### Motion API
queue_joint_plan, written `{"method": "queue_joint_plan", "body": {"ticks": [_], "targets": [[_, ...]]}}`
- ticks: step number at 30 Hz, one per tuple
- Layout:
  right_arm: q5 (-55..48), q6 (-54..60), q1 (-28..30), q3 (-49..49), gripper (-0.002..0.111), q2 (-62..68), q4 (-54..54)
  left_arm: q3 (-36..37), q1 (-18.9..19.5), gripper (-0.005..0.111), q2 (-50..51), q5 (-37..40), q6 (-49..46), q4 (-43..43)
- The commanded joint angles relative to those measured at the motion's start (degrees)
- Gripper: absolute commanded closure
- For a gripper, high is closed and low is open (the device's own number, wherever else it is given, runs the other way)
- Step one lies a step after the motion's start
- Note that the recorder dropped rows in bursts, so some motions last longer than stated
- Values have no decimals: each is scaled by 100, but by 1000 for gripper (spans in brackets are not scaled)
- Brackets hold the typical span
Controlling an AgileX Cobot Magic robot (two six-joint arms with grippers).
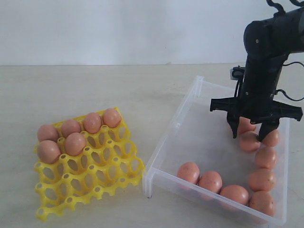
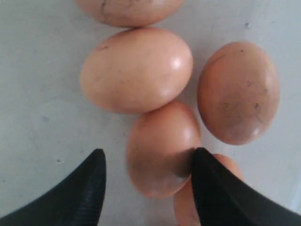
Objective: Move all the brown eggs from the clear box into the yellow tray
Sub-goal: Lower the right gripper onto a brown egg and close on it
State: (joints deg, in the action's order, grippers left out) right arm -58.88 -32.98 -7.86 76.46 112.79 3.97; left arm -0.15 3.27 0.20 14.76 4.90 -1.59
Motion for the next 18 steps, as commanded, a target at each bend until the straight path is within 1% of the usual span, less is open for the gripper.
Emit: {"method": "queue_joint_plan", "body": {"ticks": [1, 8, 13, 14, 15, 16, 17, 18], "targets": [[273, 56, 44, 19, 61, 63, -23, 15, 15, 103, -20, -22, 2, -14], [152, 17, 44, 19, 61, 434, -75, 15, 15, 103, -20, -22, 2, -14], [407, 58, 44, 19, 61, 447, -75, 15, 15, 103, -20, -22, 2, -14], [407, 73, 44, 19, 64, 447, -75, 15, 15, 103, -20, -22, 2, -14], [407, 97, 44, 19, 67, 447, -75, 15, 15, 103, -20, -22, 2, -14], [407, 237, 44, 19, 82, 447, -75, 15, 15, 103, -20, -22, 2, -14], [407, 251, 44, 19, 90, 447, -75, 15, 15, 103, -20, -22, 2, -14], [407, 299, 44, 19, 109, 447, -75, 15, 15, 103, -20, -22, 2, -14]]}}
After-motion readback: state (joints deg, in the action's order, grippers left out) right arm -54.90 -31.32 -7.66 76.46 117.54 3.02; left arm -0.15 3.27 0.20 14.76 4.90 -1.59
